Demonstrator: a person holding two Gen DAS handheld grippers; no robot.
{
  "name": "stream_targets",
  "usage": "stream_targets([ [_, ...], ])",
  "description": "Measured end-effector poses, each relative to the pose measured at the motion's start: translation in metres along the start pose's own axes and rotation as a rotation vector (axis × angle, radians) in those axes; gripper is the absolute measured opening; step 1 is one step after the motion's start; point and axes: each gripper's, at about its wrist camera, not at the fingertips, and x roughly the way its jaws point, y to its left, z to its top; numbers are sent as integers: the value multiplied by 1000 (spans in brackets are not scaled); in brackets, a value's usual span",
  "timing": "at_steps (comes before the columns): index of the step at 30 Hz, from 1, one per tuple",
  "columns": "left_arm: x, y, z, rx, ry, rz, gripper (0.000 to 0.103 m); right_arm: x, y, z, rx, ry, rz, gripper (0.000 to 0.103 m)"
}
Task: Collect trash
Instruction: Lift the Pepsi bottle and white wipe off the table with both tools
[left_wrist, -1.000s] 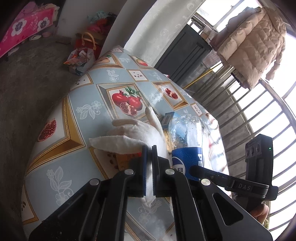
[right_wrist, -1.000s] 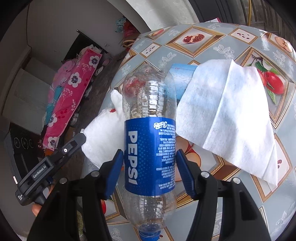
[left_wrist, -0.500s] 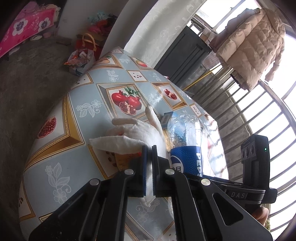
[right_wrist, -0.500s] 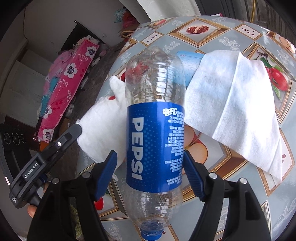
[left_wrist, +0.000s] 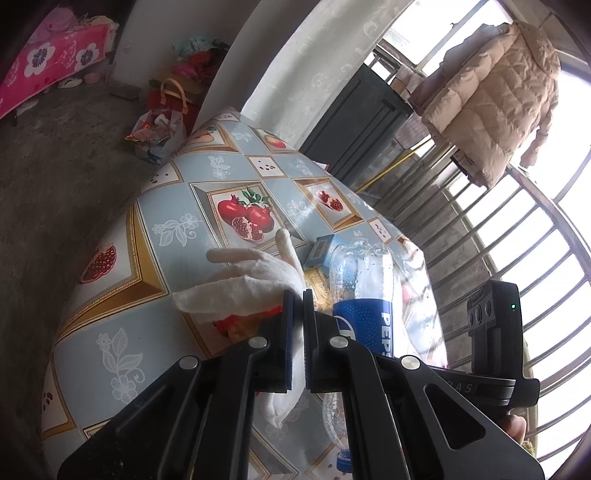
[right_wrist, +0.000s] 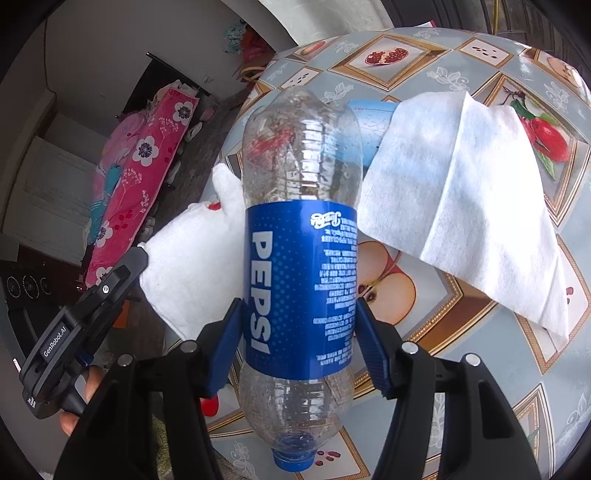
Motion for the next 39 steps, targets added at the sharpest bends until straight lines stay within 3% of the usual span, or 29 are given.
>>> stream_targets([
  [26,-51,-44,12,96,-133,-99,3,-93,-14,-20,34,-179,105,58],
  [39,-61,-74,14,151,-163,-157,3,-148,-30,-36,68,-287,130,58],
])
